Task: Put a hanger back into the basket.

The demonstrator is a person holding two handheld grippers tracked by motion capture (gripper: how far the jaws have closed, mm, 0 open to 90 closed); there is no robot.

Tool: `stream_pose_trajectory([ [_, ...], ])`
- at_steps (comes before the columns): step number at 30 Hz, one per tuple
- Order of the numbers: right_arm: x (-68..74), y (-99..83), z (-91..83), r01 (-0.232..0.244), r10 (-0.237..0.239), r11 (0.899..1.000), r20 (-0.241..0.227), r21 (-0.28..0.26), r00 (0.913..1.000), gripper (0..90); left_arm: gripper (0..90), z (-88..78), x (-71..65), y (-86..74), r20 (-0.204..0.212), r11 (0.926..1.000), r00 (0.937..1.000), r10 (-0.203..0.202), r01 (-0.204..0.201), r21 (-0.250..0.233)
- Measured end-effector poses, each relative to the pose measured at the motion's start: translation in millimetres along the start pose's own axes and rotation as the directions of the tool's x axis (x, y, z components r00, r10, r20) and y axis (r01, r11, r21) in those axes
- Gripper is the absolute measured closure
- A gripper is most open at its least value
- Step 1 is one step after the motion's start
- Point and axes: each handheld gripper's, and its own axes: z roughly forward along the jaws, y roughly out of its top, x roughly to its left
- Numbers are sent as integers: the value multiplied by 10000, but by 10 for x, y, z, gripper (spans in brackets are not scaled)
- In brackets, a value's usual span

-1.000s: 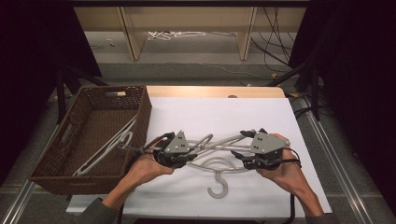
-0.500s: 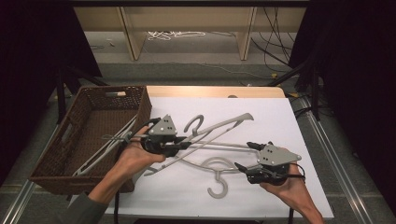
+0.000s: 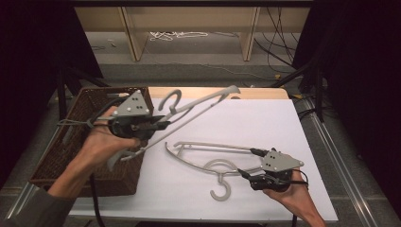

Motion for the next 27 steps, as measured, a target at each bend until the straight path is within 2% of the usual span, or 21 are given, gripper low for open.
stream_pose_trajectory([
  [1, -1, -8, -5, 10, -10, 10000, 18, 3, 10000, 265, 790, 0, 0, 0, 0, 10000, 10000, 0, 0, 0],
  [2, -1, -12, -10, -23, 23, 10000, 10, 30, 10000, 265, 790, -34, 32, -22, -163, 10000, 9999, -22, 23, 41],
  [3, -1, -18, -17, -55, 55, 10000, 5, 31, 10000, 265, 790, -115, 115, -89, -524, 9998, 9986, -121, 128, 133],
  [4, -1, -18, -17, -55, 55, 10000, 5, 31, 10000, 265, 790, -115, 115, -89, -524, 9998, 9986, -121, 128, 133],
  [6, 0, -36, -26, -156, 156, 9999, 10, 11, 9999, 265, 790, -218, 234, -200, -911, 9995, 9957, -190, 211, 228],
  [9, 9, -56, -29, -172, 172, 9999, 92, -10, 9998, 265, 790, -310, 352, -316, -1377, 9987, 9905, 25, 47, 517],
  [10, 11, -61, -31, -215, 216, 9998, 132, -55, 9997, 265, 790, -310, 352, -316, -1377, 9987, 9905, 25, 47, 517],
  [11, 10, -65, -33, -261, 262, 9996, 150, -85, 9995, 265, 790, -358, 422, -399, -1618, 9981, 9868, -21, 120, 602],
  [12, 10, -65, -33, -261, 262, 9996, 150, -85, 9995, 265, 790, -358, 422, -399, -1618, 9981, 9868, -21, 120, 602],
  [14, 14, -75, -39, -329, 333, 9993, 194, -198, 9993, 264, 790, -411, 507, -522, -1959, 9971, 9805, -118, 262, 710],
  [15, 12, -81, -41, -355, 357, 9993, 129, -150, 9993, 264, 790, -439, 556, -570, -2030, 9952, 9791, 72, 129, 973],
  [16, 17, -93, -25, -406, 409, 9990, 155, -199, 9990, 263, 790, -435, 570, -603, -2137, 9964, 9768, -131, 307, 793],
  [18, 16, -97, -26, -417, 418, 9991, 96, -82, 9991, 260, 790, -451, 606, -641, -2215, 9952, 9751, -131, 342, 915],
  [19, 29, -110, -13, -437, 437, 9990, 29, -15, 9990, 259, 790, -459, 656, -718, -2451, 9954, 9686, -415, 614, 741],
  [21, 33, -112, -10, -448, 448, 9990, 8, -9, 9990, 259, 790, -463, 699, -760, -2437, 9963, 9692, -342, 523, 684],
  [22, 41, -119, 2, -432, 432, 9990, 85, -65, 9990, 259, 790, -488, 734, -793, -2422, 9955, 9701, -137, 359, 876],
  [23, 46, -125, 5, -432, 432, 9991, 63, -14, 9990, 259, 790, -501, 768, -860, -2517, 9953, 9671, -360, 572, 776],
  [24, 46, -125, 5, -432, 432, 9991, 63, -14, 9990, 259, 790, -501, 768, -860, -2517, 9953, 9671, -360, 572, 776],
  [25, 47, -127, 6, -439, 439, 9990, 45, -5, 9990, 259, 790, -502, 791, -917, -2615, 9953, 9637, -539, 729, 635],
  [27, 48, -135, 2, -464, 464, 9989, 55, 8, 9989, 259, 790, -511, 835, -1009, -2680, 9938, 9608, -715, 914, 626],
])
